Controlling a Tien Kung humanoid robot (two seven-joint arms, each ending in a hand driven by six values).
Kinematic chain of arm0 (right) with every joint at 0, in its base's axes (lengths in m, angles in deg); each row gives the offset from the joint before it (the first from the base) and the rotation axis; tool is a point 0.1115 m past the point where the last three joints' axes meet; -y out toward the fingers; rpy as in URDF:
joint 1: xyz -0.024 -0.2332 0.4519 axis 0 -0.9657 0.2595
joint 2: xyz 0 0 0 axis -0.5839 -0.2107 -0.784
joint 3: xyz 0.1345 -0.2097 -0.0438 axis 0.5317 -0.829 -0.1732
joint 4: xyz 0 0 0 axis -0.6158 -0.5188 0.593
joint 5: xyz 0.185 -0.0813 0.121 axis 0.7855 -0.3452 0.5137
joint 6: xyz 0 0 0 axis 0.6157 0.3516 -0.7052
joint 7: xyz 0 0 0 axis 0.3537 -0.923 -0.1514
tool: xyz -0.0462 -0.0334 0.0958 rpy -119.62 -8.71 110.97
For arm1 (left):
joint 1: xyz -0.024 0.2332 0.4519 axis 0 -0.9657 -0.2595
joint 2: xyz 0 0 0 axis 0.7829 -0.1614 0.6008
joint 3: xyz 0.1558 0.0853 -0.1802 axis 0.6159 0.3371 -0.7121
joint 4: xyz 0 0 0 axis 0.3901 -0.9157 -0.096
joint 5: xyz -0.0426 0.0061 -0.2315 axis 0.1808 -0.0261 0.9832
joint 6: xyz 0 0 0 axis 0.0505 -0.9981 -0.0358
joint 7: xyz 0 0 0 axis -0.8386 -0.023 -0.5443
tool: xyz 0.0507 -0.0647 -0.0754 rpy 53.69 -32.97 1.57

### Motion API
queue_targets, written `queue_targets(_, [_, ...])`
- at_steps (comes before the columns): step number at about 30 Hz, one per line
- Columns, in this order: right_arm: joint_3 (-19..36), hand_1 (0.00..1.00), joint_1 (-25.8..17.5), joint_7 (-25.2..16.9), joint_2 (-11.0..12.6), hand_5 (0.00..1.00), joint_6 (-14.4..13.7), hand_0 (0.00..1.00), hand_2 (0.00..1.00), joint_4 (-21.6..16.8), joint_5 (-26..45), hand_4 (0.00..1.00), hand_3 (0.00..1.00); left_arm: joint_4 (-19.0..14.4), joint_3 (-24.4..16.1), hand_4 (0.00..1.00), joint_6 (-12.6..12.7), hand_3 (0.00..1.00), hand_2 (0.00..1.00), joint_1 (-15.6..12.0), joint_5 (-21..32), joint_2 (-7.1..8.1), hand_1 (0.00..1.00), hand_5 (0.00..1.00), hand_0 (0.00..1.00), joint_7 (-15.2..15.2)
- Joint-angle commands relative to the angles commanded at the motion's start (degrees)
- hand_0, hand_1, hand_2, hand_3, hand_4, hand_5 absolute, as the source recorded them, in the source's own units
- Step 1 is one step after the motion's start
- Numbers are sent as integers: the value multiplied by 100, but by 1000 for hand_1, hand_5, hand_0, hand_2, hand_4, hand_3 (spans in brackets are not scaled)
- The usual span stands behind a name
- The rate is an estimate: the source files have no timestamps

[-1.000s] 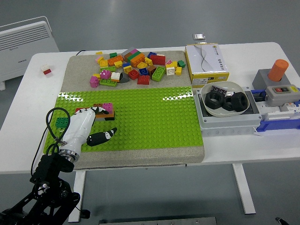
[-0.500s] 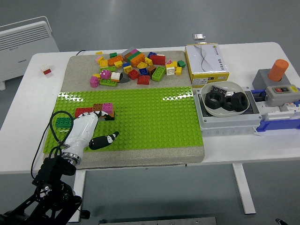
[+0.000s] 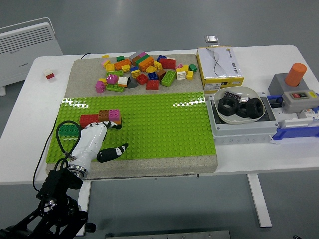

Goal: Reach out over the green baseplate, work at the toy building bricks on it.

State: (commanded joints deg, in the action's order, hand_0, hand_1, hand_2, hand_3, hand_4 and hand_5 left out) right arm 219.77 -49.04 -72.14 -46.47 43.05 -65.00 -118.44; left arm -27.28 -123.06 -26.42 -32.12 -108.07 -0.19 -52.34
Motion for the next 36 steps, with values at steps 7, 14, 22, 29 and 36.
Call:
queue_targets(7, [0, 638, -5, 17, -5, 969, 15, 676, 700, -48, 0, 690, 700, -29, -47, 822, 3, 677, 760, 38, -15, -29, 806, 361, 880, 10])
queue_targets(14, [0, 640, -20, 6, -49, 971, -3, 676, 701, -60, 0, 693, 700, -55, -207, 826, 8, 673, 761, 86, 15, 2, 809, 355, 881, 113])
queue_targets(22, [0, 639, 7, 4, -65, 971, -3, 677, 700, -72, 0, 694, 700, -171, -746, 785, -110, 645, 766, 78, 0, 52, 815, 261, 888, 282])
queue_targets(29, [0, 638, 35, 9, -66, 972, 8, 676, 699, -87, 0, 695, 700, -261, -1478, 759, -644, 637, 783, 108, -67, 243, 829, 197, 896, 502])
queue_targets(36, [0, 636, 60, 15, -58, 971, 12, 674, 699, -105, 0, 696, 700, -99, -1872, 694, -1422, 641, 869, 175, -151, 442, 905, 121, 970, 309])
